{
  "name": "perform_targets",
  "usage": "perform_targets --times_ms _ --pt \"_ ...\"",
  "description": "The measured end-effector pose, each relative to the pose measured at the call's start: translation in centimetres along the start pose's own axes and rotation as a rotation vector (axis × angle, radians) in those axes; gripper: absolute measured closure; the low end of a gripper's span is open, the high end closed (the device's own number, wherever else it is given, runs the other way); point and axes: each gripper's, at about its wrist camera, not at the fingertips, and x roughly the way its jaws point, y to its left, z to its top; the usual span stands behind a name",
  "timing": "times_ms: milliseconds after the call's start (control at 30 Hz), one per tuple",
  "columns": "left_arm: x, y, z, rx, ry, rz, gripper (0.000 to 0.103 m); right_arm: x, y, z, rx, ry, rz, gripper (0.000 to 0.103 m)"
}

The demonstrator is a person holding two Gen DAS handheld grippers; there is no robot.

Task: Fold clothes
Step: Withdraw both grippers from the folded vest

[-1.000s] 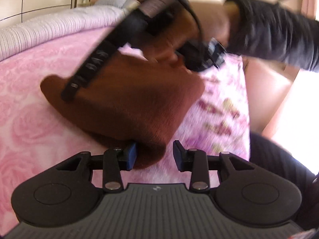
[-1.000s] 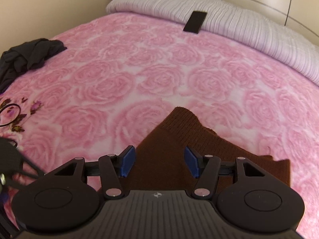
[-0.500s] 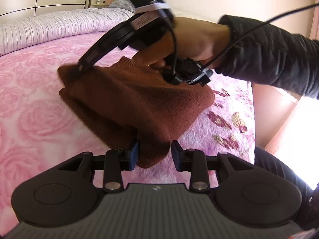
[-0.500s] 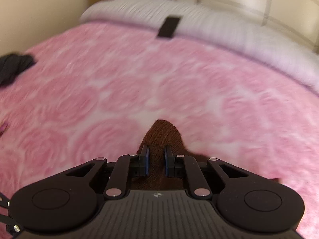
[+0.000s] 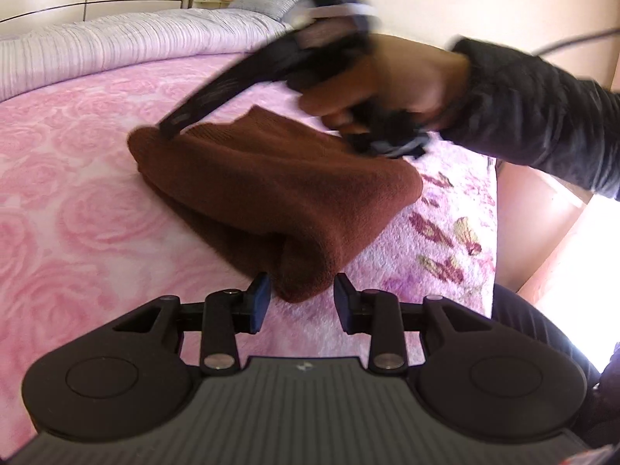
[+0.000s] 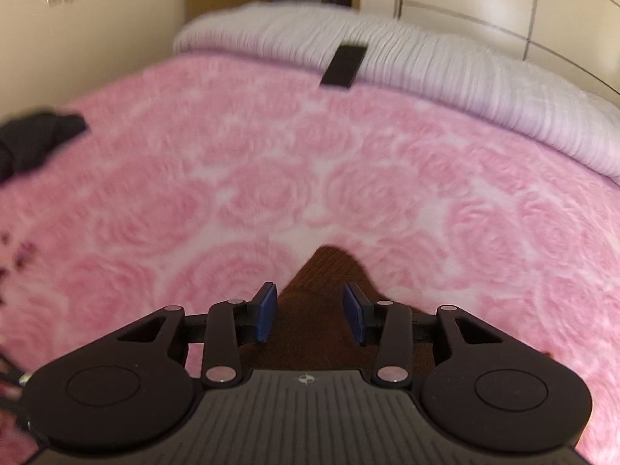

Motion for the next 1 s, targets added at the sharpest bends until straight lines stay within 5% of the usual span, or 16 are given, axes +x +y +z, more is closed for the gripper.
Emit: perform_targets --times_ms 300,433,500,833,1000 --pt "0.9 -0.3 4.2 -0.040 -0.088 -0.029 0.074 -9.3 -2.6 -8.8 0.185 -0.035 -0.133 0.062" --pt "5.3 0.6 3.7 -0.030 0.067 0.015 0.074 -9.5 -2.7 -12.8 0.226 0.015 -0.155 0.062" --pt "5.7 1.1 2.9 -0.054 0.072 0.003 0.074 -8.5 -2.9 -14.6 0.235 0.037 -0.151 0.062" --pt "5.0 0.7 7.4 -0.040 0.018 0.030 0.074 -12.8 -5.4 -15.4 0.380 -0.140 -0.180 0.063" --pt "9.9 1.0 6.3 0.027 0.167 0.078 0.075 -11.7 -6.1 -17.8 0.403 -0.060 -0.172 0.063"
